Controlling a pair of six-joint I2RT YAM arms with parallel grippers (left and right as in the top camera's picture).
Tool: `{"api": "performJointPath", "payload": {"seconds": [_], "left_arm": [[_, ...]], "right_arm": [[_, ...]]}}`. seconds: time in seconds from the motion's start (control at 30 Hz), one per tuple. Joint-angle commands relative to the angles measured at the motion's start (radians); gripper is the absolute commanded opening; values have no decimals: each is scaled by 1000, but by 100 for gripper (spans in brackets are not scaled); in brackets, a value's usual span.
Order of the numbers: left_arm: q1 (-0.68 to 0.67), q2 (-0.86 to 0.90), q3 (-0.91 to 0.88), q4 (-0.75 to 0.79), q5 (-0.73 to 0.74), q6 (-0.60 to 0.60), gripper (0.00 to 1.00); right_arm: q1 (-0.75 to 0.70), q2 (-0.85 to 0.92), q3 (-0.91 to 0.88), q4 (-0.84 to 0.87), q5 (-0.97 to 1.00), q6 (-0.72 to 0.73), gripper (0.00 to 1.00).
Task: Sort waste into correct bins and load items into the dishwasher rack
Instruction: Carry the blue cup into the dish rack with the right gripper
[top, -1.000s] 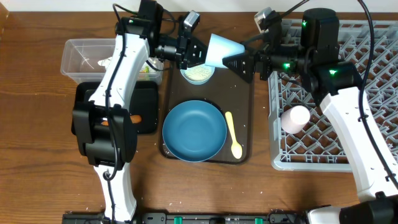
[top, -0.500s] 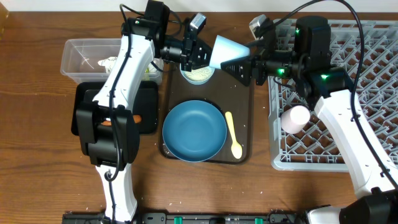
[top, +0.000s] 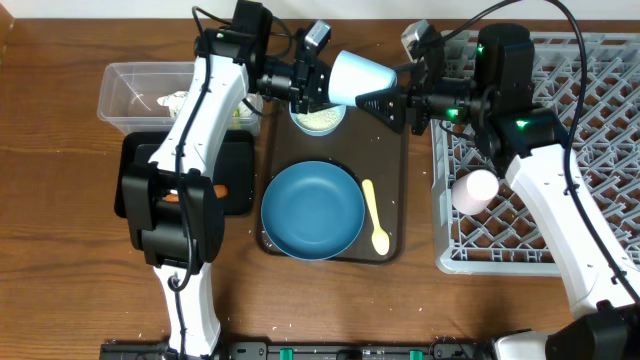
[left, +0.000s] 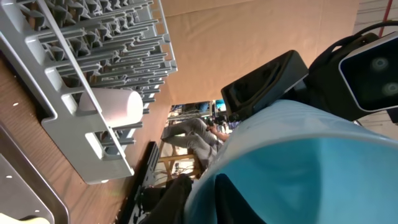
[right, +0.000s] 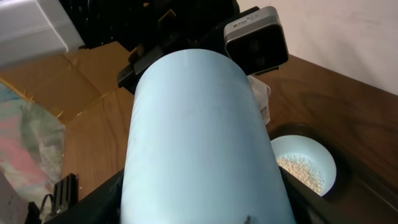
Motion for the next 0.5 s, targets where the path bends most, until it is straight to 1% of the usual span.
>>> {"api": "performJointPath", "payload": {"seconds": [0.0,0.1,0.2,0.3,0.37,0.47], "left_arm": [[-6,-5,9,-5,6,9,21],[-6,-5,9,-5,6,10,26],[-6,-5,9,-5,6,10,28],[-6,-5,9,-5,-24,10,28],[-6,-5,9,-5,-54,9,28],[-6,-5,9,-5,-129,9,28]], "right_arm": [[-52,-37,-1,6,41,-2,45],[-94,-72,-1,-11,41,-2,43],[-137,-109,-1,-47,42,-3,43],[-177,-144,-1,-91,59,-6,42],[-201,-165,-1,-134,101,-6,41],[-228,-200,-1,-232,239,8,40]]}}
